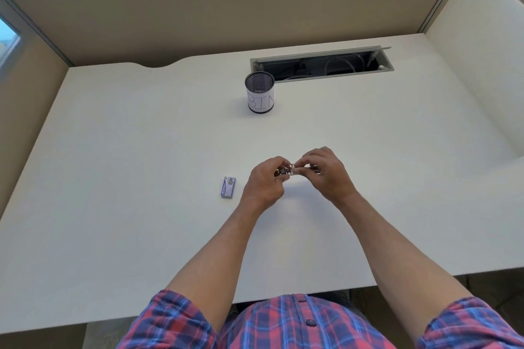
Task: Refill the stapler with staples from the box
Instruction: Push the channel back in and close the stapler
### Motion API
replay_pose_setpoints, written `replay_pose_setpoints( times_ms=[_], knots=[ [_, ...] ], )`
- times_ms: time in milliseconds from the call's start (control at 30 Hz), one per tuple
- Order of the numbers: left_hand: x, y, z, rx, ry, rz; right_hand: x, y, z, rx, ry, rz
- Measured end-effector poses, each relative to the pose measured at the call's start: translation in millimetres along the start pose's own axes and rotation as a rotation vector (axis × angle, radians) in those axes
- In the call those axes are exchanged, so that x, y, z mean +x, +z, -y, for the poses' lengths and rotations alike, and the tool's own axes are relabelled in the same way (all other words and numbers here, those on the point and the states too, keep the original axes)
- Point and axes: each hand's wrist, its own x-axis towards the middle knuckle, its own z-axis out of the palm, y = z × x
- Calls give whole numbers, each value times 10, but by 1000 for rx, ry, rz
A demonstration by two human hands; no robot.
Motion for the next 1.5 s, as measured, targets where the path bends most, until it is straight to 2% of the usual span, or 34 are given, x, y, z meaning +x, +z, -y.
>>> replay_pose_setpoints(
  times_ms=[100, 333, 467, 800, 867, 967, 1167, 1367, 1500],
  knots=[
    [-4, -8, -18, -14, 4, -17, -1, -29, -20, -19, -56, 13],
    [5, -8, -40, -7, 10, -37, 2, -30, -48, 38, -4, 32],
    [15, -21, -37, -12, 8, -40, -17, -28, -51, 5, -5, -18],
    [10, -28, -50, -34, -27, -35, -39, -74, -22, -226, -230, -135],
    [15, -36, -62, -32, -21, -37, -64, -67, 9, -174, -171, -144],
    [28, -37, -71, -15, -8, -46, -88, -45, 87, -76, 18, -164],
    [39, -10, -78, 32, 9, -45, -94, 32, 217, -166, 206, -206],
    [39, 5, -63, 81, 29, -55, -39, 78, 294, -215, 342, -147],
    [30, 19, -53, 99, 44, -63, 27, 100, 339, -181, 500, -81]
  ],
)
